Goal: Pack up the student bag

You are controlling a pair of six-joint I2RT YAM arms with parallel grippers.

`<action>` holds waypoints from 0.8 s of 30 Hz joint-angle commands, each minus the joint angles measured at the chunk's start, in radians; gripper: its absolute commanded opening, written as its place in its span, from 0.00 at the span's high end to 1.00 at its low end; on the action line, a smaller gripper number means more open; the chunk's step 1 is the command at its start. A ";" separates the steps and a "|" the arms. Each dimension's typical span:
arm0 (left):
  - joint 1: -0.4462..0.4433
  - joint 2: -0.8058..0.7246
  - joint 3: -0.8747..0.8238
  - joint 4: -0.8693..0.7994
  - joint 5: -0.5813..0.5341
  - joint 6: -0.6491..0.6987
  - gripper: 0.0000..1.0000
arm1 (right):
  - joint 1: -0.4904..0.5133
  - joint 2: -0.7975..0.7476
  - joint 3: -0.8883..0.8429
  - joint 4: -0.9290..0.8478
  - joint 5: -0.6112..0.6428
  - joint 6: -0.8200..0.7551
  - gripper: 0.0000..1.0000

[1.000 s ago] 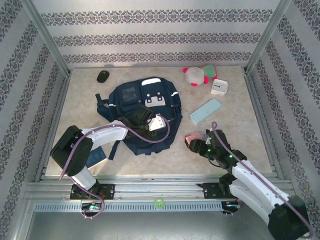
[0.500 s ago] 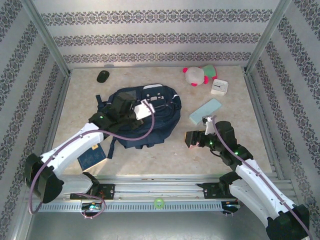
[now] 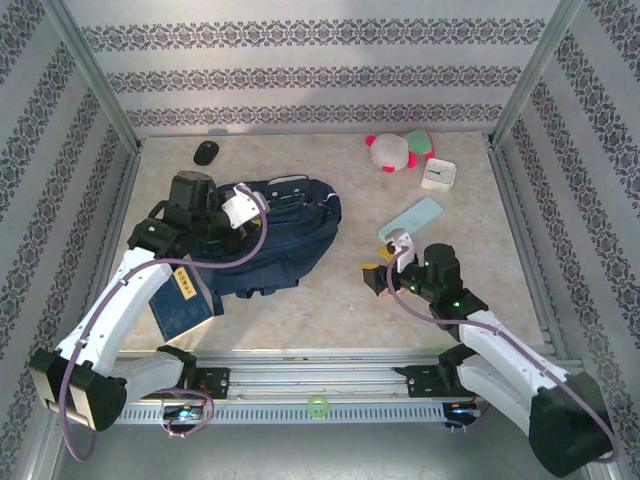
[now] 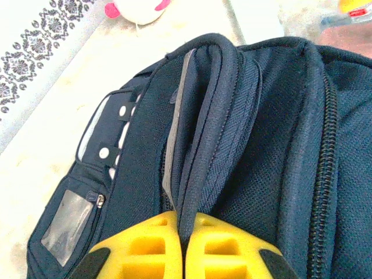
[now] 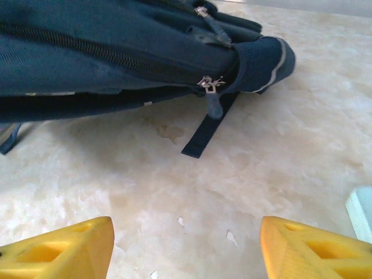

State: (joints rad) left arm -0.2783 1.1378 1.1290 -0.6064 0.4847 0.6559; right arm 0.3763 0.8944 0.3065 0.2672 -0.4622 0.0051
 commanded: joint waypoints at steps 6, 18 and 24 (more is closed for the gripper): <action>0.045 -0.041 0.084 0.004 0.247 0.054 1.00 | 0.027 0.275 0.122 0.190 -0.138 -0.143 0.36; 0.059 -0.056 0.087 0.014 0.316 0.054 1.00 | 0.012 0.552 0.242 0.291 -0.215 -0.187 0.39; 0.060 -0.059 0.058 0.032 0.293 0.057 1.00 | 0.000 0.593 0.247 0.367 -0.262 -0.183 0.59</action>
State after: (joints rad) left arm -0.2272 1.1210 1.1526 -0.6701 0.6964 0.6968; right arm 0.3923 1.4757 0.5308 0.5510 -0.6544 -0.1646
